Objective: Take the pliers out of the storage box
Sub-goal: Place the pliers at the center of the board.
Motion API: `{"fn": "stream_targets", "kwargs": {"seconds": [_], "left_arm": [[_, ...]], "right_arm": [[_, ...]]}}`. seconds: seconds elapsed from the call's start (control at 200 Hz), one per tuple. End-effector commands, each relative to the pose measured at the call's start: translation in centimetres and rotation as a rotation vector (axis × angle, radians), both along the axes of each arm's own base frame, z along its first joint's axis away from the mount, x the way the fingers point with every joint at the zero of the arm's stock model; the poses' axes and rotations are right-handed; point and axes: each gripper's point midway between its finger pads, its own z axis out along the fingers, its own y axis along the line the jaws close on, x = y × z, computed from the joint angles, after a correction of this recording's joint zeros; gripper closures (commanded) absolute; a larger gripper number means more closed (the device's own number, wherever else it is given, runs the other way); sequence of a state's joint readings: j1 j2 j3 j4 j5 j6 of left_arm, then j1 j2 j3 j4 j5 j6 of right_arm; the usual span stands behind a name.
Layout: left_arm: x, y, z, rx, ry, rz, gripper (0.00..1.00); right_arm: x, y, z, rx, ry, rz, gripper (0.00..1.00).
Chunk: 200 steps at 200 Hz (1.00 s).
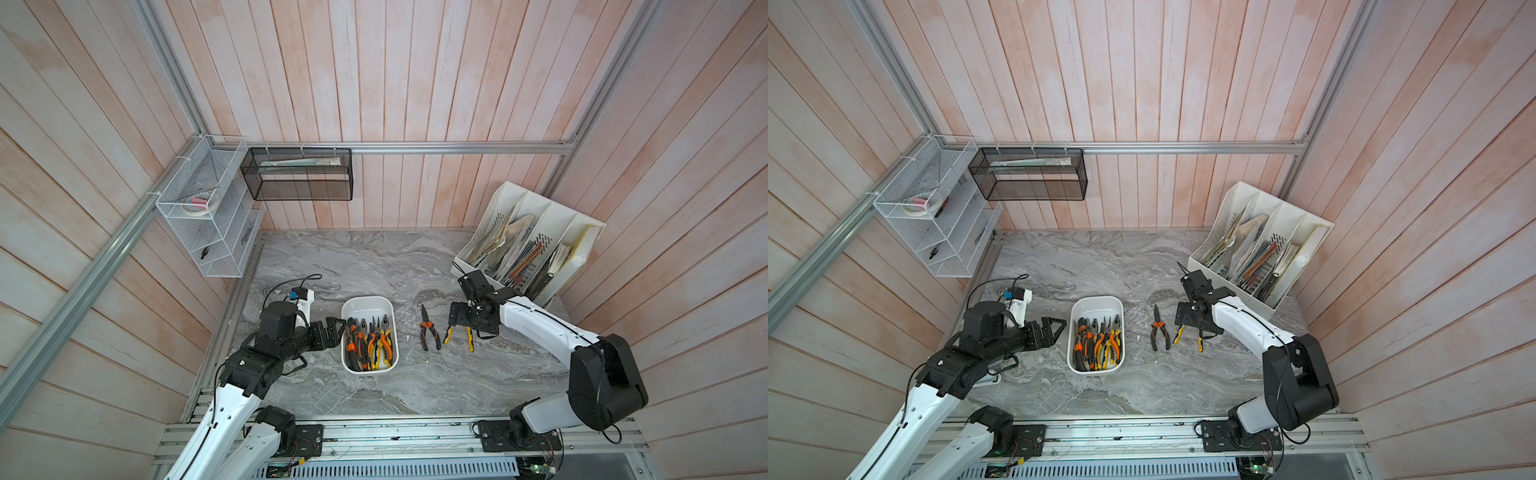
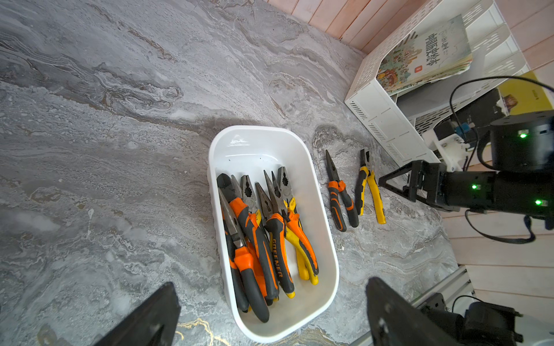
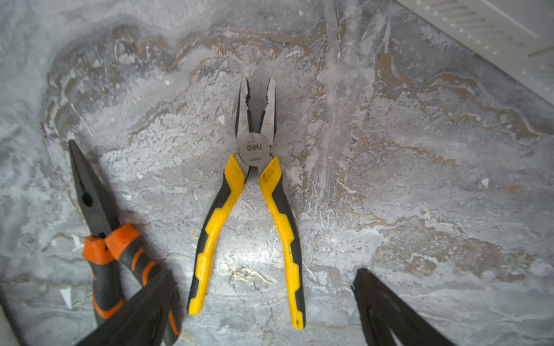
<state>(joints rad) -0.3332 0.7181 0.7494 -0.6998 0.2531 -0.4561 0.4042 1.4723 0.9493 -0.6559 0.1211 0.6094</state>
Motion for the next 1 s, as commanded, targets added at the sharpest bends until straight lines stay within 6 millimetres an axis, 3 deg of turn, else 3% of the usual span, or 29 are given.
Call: {"fn": "stream_targets", "kwargs": {"seconds": [0.0, 0.345, 0.48, 0.67, 0.895, 0.995], "left_arm": [[0.0, 0.1, -0.2, 0.004, -0.009, 0.002, 0.0], [0.0, 0.0, -0.3, 0.004, -0.005, -0.001, 0.0], [0.0, 0.0, -0.2, 0.005, -0.006, 0.0, 0.0], [0.0, 0.1, -0.2, 0.006, -0.006, 0.002, 0.0], [0.1, 0.1, -0.2, 0.006, -0.008, 0.002, 0.0], [0.0, 0.1, -0.2, 0.005, -0.007, 0.002, 0.0]], "right_arm": [[0.0, 1.4, -0.8, 0.082, 0.042, -0.004, 0.02], [-0.2, 1.2, -4.5, 0.047, 0.13, 0.016, 0.02], [-0.5, 0.8, -5.3, 0.015, 0.153, 0.032, 0.06], [-1.3, 1.0, -5.9, 0.018, 0.165, 0.075, 0.2], [-1.9, 0.8, -5.9, -0.025, 0.178, 0.126, 0.47], [-2.1, 0.8, -6.1, -0.078, 0.196, 0.169, 0.55]]}}
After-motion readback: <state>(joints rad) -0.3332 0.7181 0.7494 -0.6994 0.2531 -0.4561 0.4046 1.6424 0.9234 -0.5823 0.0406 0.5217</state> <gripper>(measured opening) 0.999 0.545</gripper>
